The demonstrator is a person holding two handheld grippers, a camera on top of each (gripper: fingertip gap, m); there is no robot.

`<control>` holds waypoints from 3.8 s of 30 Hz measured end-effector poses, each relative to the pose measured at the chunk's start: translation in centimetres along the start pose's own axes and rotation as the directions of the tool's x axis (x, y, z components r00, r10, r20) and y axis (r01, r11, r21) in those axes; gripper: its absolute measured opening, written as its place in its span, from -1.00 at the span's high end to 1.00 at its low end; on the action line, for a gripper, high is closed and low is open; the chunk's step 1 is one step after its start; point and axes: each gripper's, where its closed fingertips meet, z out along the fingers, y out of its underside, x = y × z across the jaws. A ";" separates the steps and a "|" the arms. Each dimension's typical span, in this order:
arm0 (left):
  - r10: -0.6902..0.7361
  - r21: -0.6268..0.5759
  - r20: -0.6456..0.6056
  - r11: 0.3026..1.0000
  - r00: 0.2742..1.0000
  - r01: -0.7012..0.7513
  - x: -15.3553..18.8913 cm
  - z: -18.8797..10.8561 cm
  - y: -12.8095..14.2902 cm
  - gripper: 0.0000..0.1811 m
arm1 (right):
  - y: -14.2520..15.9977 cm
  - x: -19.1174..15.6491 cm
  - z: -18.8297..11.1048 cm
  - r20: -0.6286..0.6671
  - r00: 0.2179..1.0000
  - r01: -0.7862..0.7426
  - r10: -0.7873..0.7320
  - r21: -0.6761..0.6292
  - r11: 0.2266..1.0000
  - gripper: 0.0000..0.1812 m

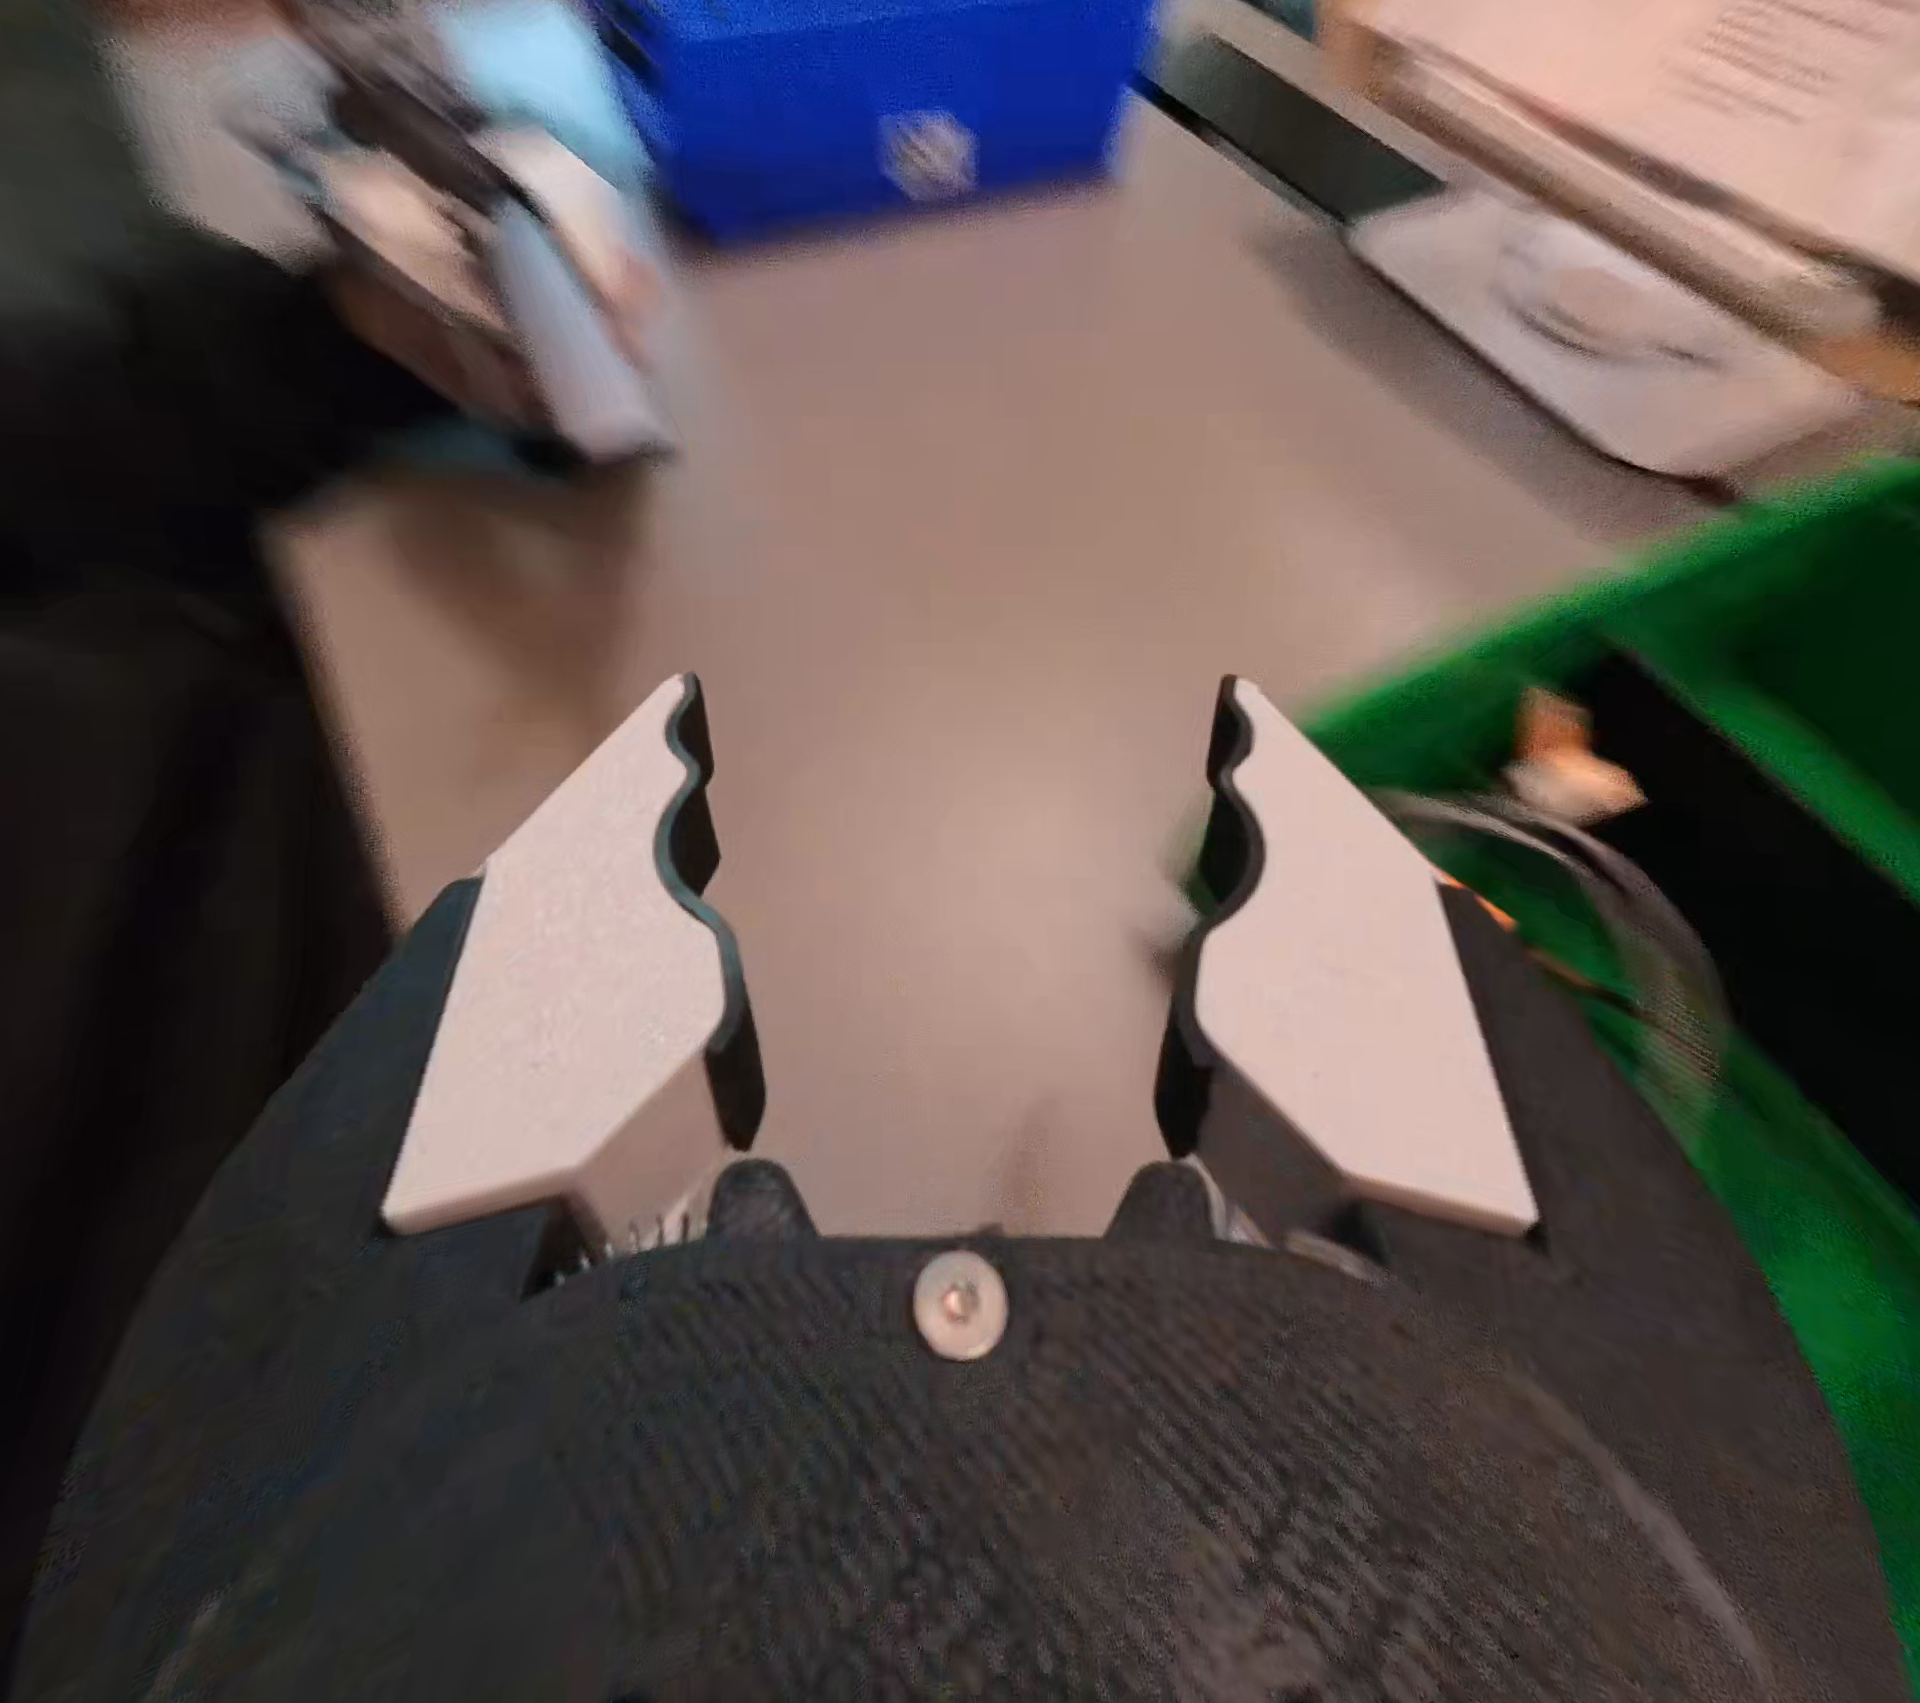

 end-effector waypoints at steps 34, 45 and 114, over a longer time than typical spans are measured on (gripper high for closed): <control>0.242 0.000 0.178 0.969 0.954 -0.246 -1.1 0.9 -0.1 0.30 | -5.8 0.3 2.4 0.142 0.938 -0.346 0.317 0.298 0.890 0.92; 0.204 0.034 0.202 0.976 0.958 -0.215 -1.7 0.3 -0.5 0.46 | -3.7 26.1 -2.8 -0.688 0.647 0.028 -0.329 -0.410 0.912 0.91; 0.901 -0.941 -0.315 -0.338 -0.297 -0.028 -15.9 -17.2 -25.2 0.92 | -9.3 3.1 1.0 -0.018 0.986 -0.134 0.166 0.506 0.852 0.14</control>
